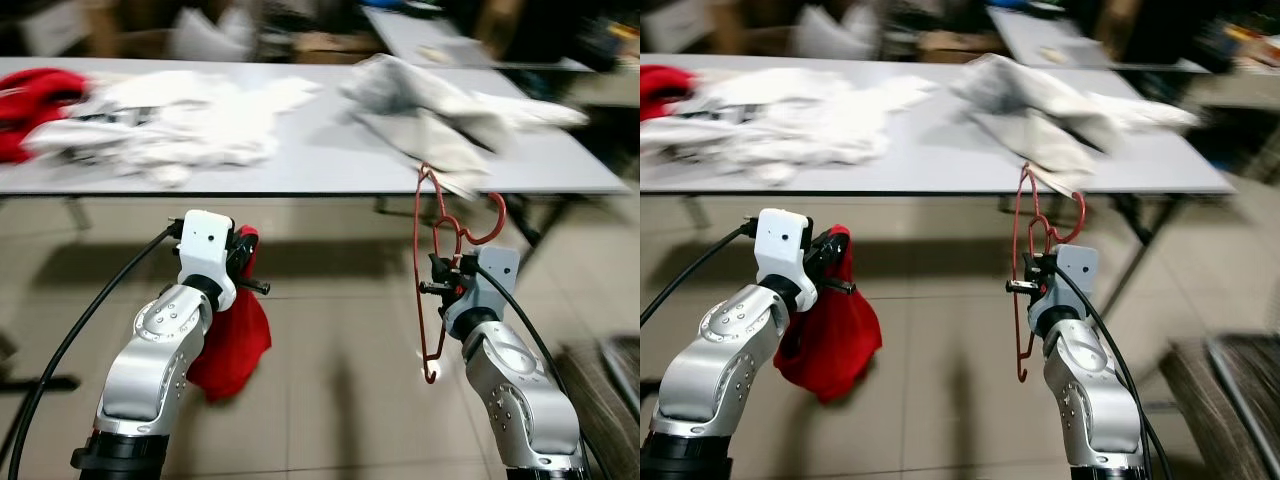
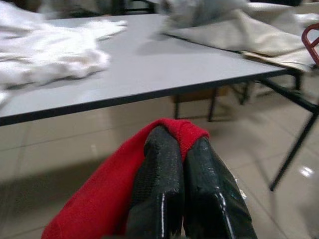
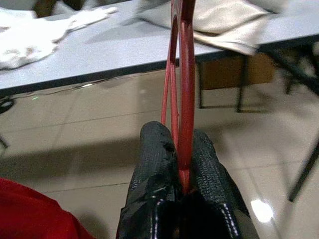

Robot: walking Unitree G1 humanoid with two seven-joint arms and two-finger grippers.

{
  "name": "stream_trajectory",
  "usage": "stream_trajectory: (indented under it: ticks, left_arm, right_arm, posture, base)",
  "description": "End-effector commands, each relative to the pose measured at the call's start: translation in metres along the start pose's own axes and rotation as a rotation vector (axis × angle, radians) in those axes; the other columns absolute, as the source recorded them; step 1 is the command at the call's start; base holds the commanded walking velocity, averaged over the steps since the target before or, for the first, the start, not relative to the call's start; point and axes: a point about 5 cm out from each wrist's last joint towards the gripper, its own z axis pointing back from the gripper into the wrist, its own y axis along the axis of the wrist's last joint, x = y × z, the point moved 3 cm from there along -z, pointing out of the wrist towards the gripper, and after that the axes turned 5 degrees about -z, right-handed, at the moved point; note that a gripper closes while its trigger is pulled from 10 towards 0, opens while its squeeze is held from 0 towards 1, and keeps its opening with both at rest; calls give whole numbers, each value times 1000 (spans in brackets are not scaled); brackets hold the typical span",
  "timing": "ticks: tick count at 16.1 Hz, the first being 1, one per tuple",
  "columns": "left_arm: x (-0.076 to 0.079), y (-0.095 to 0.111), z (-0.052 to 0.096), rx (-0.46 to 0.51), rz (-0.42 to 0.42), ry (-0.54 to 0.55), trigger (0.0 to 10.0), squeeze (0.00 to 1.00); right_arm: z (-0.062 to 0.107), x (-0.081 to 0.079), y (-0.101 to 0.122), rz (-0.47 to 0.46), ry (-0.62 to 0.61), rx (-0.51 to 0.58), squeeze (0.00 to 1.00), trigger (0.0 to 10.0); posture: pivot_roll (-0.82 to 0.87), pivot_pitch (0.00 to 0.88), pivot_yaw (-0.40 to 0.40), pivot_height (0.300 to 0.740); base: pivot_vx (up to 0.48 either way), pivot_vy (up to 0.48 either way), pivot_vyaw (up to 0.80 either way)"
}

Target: Hang hanger

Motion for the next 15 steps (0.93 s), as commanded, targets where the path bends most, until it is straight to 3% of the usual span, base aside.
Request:
stream_trajectory:
  ticks: [1, 3, 14, 15]
  left_arm:
    - [3, 10, 0, 36, -8, -19, 10000, 0]
    - [3, 10, 0, 36, -5, -22, 10000, 0]
    - [5, 10, 0, 39, -1, -31, 10000, 0]
    - [5, 10, 0, 39, -1, -32, 10000, 0]
  right_arm:
    - [0, 1, 5, 1, -6, 13, 0, 10000]
    - [1, 2, 5, 0, -9, 12, 0, 10000]
    - [2, 3, 4, 2, -14, 7, 0, 10000]
    - [2, 3, 3, -2, -11, 3, 0, 10000]
  posture:
    - [-106, 0, -19, 740]
    - [-109, 0, -19, 740]
    - [-113, 0, -16, 740]
    - [-114, 0, -14, 740]
  base:
    - [0, 0, -781]
    - [0, 0, -247]
    - [269, 0, 0]
    - [304, 0, -788]
